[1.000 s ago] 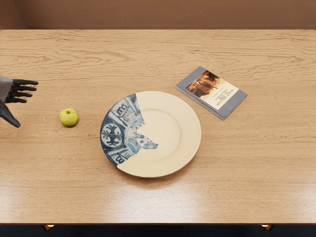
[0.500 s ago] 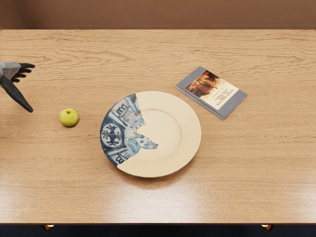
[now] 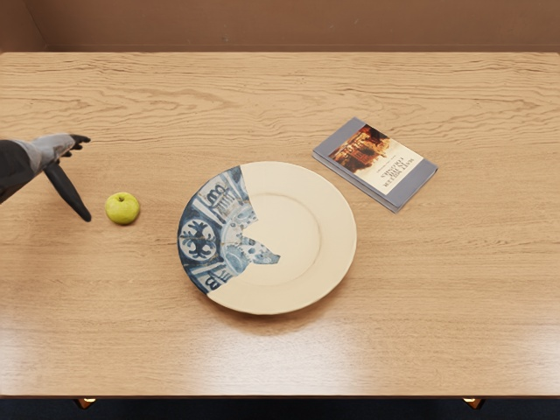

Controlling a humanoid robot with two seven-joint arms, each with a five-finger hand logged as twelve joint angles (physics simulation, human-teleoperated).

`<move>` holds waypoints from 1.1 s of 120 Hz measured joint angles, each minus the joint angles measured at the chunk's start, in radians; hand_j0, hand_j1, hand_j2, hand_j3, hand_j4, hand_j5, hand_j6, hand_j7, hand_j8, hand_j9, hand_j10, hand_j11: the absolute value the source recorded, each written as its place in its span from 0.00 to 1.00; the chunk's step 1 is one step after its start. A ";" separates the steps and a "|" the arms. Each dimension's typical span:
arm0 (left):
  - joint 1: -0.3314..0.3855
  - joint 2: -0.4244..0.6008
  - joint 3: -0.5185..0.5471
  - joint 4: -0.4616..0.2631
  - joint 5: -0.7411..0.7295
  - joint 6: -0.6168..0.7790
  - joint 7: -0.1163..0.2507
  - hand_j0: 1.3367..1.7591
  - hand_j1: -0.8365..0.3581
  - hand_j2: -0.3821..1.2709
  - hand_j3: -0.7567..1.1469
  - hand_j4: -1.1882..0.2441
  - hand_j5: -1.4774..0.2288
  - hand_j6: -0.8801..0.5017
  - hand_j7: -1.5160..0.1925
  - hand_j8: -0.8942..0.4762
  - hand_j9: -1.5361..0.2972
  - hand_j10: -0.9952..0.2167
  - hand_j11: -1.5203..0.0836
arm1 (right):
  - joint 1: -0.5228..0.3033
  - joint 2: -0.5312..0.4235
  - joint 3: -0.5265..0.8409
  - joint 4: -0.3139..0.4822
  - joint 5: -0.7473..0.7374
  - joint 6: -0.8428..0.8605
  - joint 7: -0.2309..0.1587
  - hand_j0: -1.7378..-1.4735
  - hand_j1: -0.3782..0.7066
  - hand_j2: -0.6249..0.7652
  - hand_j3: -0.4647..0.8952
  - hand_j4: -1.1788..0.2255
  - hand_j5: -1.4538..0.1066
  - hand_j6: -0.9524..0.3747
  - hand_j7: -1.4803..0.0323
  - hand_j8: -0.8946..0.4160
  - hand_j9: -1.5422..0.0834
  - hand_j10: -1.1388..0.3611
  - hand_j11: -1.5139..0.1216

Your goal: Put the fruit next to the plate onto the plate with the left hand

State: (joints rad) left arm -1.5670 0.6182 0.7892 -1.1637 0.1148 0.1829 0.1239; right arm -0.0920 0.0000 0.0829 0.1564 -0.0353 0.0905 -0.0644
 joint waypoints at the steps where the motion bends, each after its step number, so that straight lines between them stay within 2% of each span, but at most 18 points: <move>1: -0.003 -0.005 0.002 -0.001 -0.002 0.001 0.000 0.76 0.98 0.23 0.40 0.82 0.86 0.63 0.88 0.64 0.83 0.81 0.94 | 0.000 0.000 0.000 0.000 0.000 0.000 0.000 0.30 0.03 0.45 0.34 0.84 0.93 0.72 0.98 0.68 0.95 0.76 0.93; 25: -0.072 -0.085 0.052 -0.090 -0.042 0.068 0.013 0.76 0.98 0.23 0.40 0.82 0.86 0.63 0.88 0.64 0.83 0.81 0.94 | 0.000 0.000 0.000 0.000 0.000 0.000 0.000 0.30 0.03 0.45 0.34 0.84 0.93 0.72 0.98 0.68 0.95 0.76 0.93; 52: -0.076 -0.112 0.080 -0.168 -0.103 0.147 0.024 0.76 0.96 0.24 0.40 0.81 0.84 0.61 0.86 0.63 0.82 0.79 0.92 | 0.000 0.000 0.000 0.000 0.000 0.000 0.000 0.30 0.03 0.45 0.34 0.84 0.93 0.72 0.98 0.68 0.95 0.76 0.93; 77: -0.076 -0.137 0.102 -0.185 -0.125 0.213 0.022 0.76 0.84 0.25 0.40 0.72 0.75 0.53 0.77 0.54 0.73 0.70 0.82 | 0.000 0.000 0.000 0.000 0.000 0.000 0.000 0.30 0.03 0.45 0.34 0.84 0.93 0.72 0.98 0.68 0.95 0.76 0.93; 99: -0.076 -0.160 0.114 -0.186 -0.129 0.298 0.022 0.76 0.79 0.26 0.40 0.69 0.71 0.49 0.73 0.50 0.69 0.65 0.78 | 0.000 0.000 0.000 0.000 0.000 0.000 0.000 0.30 0.03 0.45 0.34 0.84 0.93 0.72 0.98 0.68 0.95 0.76 0.93; 132: -0.074 -0.215 0.130 -0.201 -0.138 0.329 0.027 0.76 0.70 0.27 0.40 0.63 0.64 0.43 0.67 0.44 0.63 0.58 0.71 | 0.000 0.000 0.000 0.000 0.000 0.000 0.000 0.30 0.03 0.45 0.34 0.84 0.93 0.72 0.98 0.68 0.95 0.76 0.93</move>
State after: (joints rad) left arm -1.6414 0.4035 0.9193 -1.3644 -0.0232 0.5118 0.1506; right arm -0.0920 0.0000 0.0829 0.1565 -0.0353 0.0905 -0.0644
